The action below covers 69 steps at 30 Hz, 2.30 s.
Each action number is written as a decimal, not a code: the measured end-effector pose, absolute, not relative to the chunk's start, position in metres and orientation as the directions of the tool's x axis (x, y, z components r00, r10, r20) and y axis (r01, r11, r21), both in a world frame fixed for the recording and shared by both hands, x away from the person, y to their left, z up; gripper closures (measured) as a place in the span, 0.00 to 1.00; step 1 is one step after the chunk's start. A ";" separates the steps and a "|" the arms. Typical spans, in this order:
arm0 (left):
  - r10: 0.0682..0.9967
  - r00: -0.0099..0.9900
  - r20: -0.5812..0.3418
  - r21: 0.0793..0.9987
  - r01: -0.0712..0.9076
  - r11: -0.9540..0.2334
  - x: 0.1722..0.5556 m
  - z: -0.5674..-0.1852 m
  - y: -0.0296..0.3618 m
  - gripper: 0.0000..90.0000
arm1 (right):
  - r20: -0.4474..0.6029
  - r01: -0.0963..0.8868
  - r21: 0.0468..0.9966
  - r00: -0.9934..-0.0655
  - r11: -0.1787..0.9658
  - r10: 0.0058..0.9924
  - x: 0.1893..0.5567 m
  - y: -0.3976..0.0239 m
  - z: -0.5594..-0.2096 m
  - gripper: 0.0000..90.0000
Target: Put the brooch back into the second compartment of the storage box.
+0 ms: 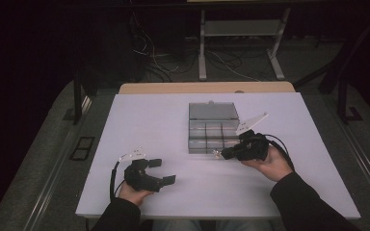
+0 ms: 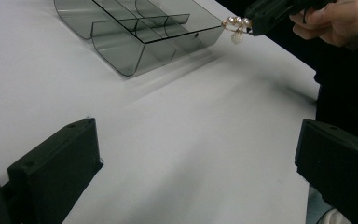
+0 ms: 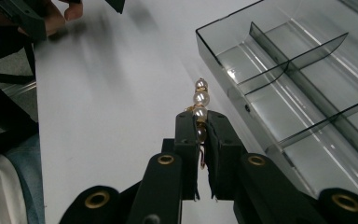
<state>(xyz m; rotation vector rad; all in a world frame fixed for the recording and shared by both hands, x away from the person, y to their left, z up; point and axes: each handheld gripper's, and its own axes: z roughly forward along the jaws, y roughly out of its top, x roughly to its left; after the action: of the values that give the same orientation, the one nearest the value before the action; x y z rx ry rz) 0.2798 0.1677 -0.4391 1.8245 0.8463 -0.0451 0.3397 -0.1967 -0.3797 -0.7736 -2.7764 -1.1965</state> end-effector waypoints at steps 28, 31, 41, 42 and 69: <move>0.522 0.747 -0.411 0.805 0.567 -0.177 0.280 -0.439 0.167 0.00 | 0.156 0.451 0.676 -0.860 0.583 0.485 0.382 -0.196 -0.352 0.92; 0.524 0.747 -0.409 0.805 0.565 -0.178 0.281 -0.439 0.168 0.00 | 0.163 0.462 0.673 -0.855 0.577 0.493 0.389 -0.198 -0.357 0.92; 0.522 0.747 -0.411 0.806 0.566 -0.175 0.281 -0.440 0.168 0.00 | 0.176 0.483 0.668 -0.841 0.566 0.511 0.404 -0.199 -0.370 0.92; 0.522 0.747 -0.412 0.805 0.567 -0.175 0.281 -0.440 0.168 0.00 | 0.180 0.486 0.668 -0.840 0.564 0.511 0.404 -0.199 -0.372 0.92; 0.511 0.752 -0.417 0.807 0.565 -0.173 0.281 -0.439 0.168 0.00 | 0.212 0.520 0.620 -0.832 0.587 0.514 0.414 -0.185 -0.407 0.92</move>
<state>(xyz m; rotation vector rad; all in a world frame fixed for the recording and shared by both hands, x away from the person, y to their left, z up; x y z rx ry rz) 0.2810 0.1677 -0.4393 1.8204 0.8362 -0.0588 0.4143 -0.1848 -0.4066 -0.9089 -2.7896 -1.0958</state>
